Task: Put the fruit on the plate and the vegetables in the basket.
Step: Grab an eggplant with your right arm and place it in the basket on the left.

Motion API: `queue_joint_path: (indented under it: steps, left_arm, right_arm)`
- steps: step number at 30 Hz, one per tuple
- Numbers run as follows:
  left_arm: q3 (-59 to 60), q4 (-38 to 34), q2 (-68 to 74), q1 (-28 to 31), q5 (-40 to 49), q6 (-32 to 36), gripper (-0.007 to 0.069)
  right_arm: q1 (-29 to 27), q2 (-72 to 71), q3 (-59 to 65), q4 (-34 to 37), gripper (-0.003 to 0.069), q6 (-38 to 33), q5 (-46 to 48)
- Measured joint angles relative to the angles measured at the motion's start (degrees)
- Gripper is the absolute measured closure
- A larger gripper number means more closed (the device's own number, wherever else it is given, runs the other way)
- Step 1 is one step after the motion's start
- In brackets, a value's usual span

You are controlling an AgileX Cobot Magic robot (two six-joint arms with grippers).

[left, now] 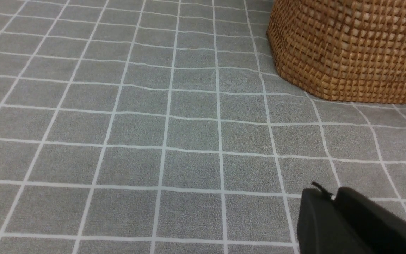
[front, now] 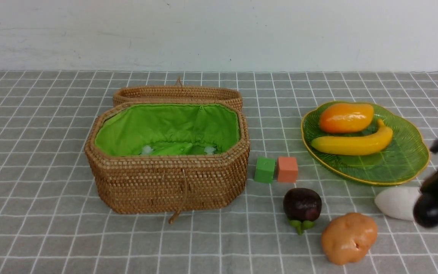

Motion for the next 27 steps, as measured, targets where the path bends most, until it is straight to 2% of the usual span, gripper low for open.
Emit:
queue_joint_path:
  steps: [5,6,7,8,10,13,17,21,27]
  left_arm:
    - [0.00,0.00,0.00,0.00,0.00,0.00,0.0563]
    - [0.00,0.00,0.00,0.00,0.00,0.00,0.0560]
    - [0.00,0.00,0.00,0.00,0.00,0.00,0.0559]
    - [0.00,0.00,0.00,0.00,0.00,0.00,0.0556]
    - [0.00,0.00,0.00,0.00,0.00,0.00,0.0554]
    - [0.00,0.00,0.00,0.00,0.00,0.00,0.0553]
    - [0.00,0.03,0.00,0.00,0.00,0.00,0.0552]
    - [0.00,0.03,0.00,0.00,0.00,0.00,0.0552]
    - [0.00,0.03,0.00,0.00,0.00,0.00,0.0551]
  right_arm:
    - [8.15,3.44,-9.83,11.72,0.0255,-17.00,-4.59]
    - [11.98,7.18,-15.03,16.25,0.0255,-24.28,-6.38]
    - [12.38,8.15,-15.56,17.21,0.0255,-25.77,-6.54]
    - [16.09,13.10,-20.44,21.25,0.0255,-32.24,-7.32]
    - [17.81,16.71,-23.68,23.50,0.0255,-36.37,-7.33]
    - [22.92,25.99,-31.84,27.40,0.0255,-46.55,-7.38]
    - [27.51,37.18,-40.38,28.06,0.0255,-55.50,-7.50]
    - [29.60,43.69,-44.38,25.59,0.0255,-61.20,-8.17]
    - [30.31,45.98,-45.62,18.94,0.0258,-63.36,-9.03]
